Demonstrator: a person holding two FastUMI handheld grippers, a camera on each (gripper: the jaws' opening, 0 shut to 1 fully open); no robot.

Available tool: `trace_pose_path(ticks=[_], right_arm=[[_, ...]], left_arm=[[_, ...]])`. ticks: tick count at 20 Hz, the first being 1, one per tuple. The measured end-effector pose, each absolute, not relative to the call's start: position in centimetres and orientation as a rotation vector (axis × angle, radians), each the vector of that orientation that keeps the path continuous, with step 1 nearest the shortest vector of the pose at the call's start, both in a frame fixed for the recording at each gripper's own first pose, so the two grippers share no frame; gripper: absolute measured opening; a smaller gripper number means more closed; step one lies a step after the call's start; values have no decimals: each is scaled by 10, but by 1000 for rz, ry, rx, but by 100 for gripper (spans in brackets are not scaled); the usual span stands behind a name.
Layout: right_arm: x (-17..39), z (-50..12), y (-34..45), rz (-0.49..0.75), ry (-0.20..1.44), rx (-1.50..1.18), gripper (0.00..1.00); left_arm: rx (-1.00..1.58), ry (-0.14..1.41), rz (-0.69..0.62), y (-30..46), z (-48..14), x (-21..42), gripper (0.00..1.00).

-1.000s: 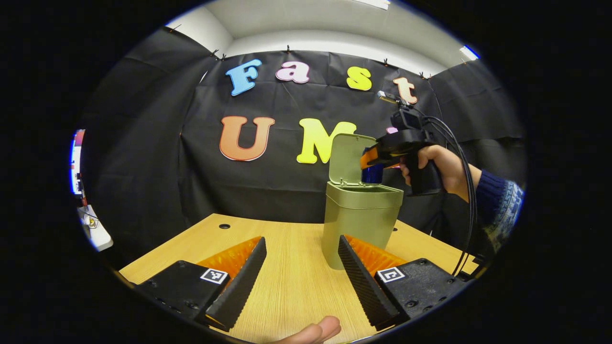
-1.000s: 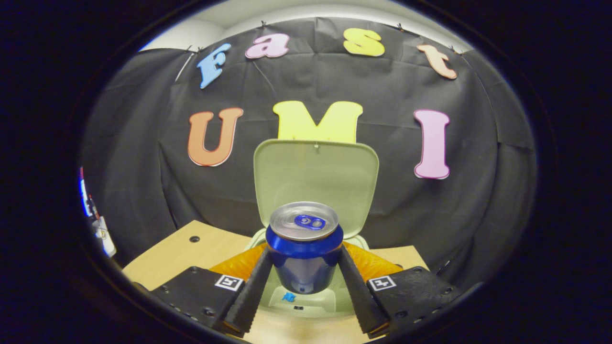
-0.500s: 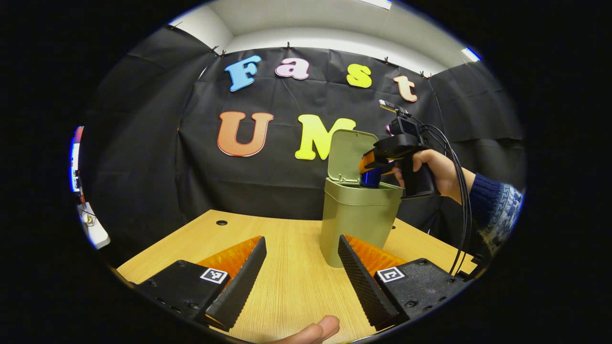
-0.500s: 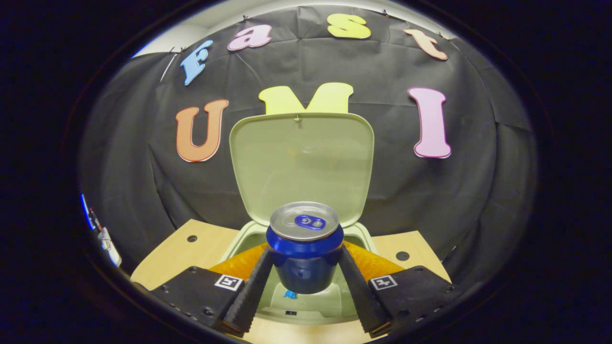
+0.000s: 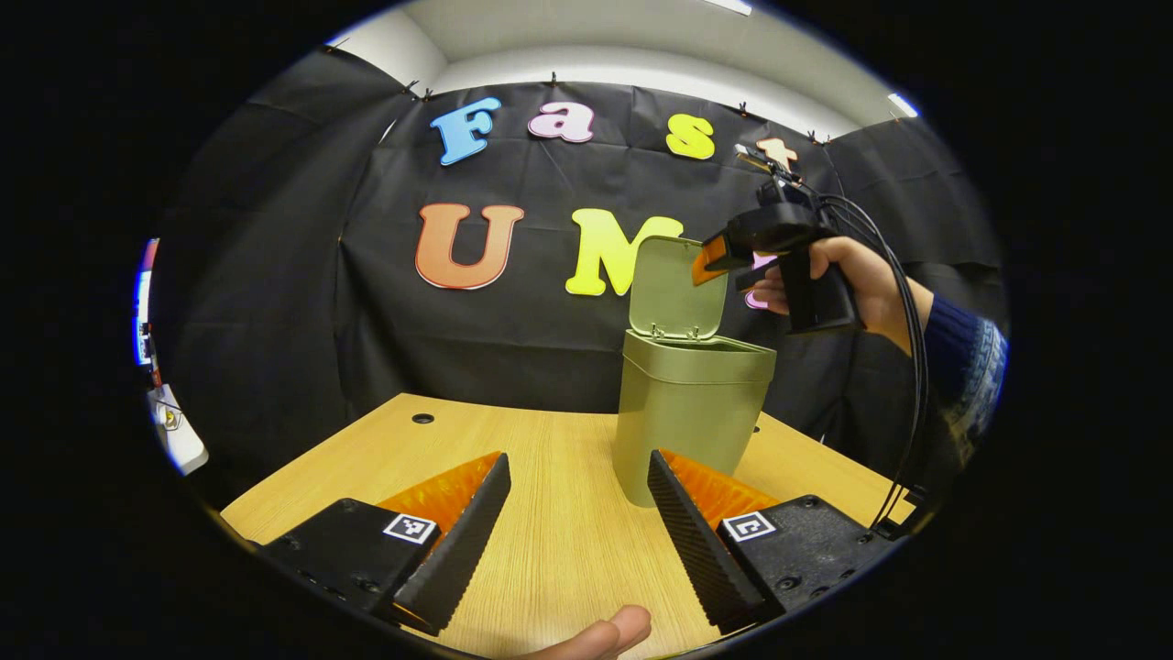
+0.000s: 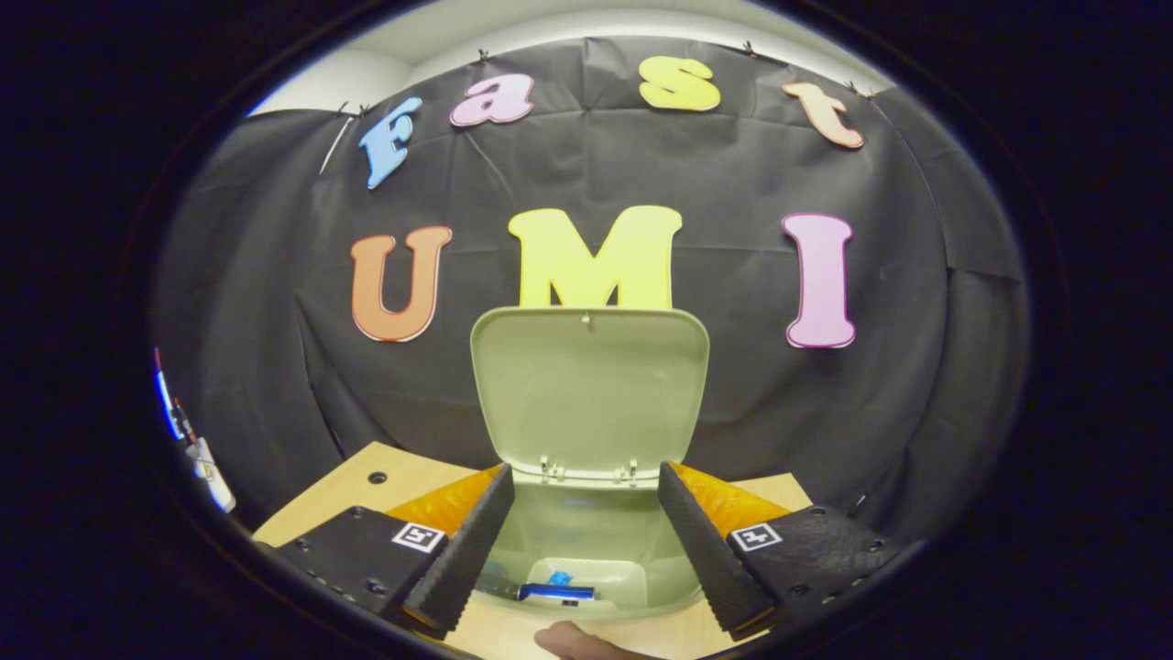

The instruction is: Press the lid of the desktop garbage bin to open it, pick up the crumpled paper on the desktop and throw it into the bin, then pick up the pop can on the desktop and drop it into the bin, and finally close the garbage bin lid.

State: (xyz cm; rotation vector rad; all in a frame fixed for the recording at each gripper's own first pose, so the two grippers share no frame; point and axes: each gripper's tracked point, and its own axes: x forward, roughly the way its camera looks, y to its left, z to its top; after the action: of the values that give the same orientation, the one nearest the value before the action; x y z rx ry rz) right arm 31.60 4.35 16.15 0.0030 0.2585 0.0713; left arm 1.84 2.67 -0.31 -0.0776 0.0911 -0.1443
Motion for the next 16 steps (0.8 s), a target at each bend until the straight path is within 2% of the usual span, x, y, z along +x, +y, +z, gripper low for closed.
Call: trace_pose_path(ticks=[9, 12, 14, 15, 16], right_arm=[[352, 276, 69, 77, 103, -51, 96], [375, 282, 80, 89, 102, -62, 97], [396, 280, 79, 68, 116, -43, 92], [404, 278, 76, 55, 126, -36, 97], [413, 276, 74, 43, 134, -34, 97]], left_arm=[[-87, 96, -118, 48, -10, 31, 97], [-114, 135, -86, 63, -24, 42, 98], [-121, 159, -57, 73, -31, 46, 98], [-122, 163, -48, 77, -32, 46, 98], [-120, 159, -40, 80, -32, 47, 98]])
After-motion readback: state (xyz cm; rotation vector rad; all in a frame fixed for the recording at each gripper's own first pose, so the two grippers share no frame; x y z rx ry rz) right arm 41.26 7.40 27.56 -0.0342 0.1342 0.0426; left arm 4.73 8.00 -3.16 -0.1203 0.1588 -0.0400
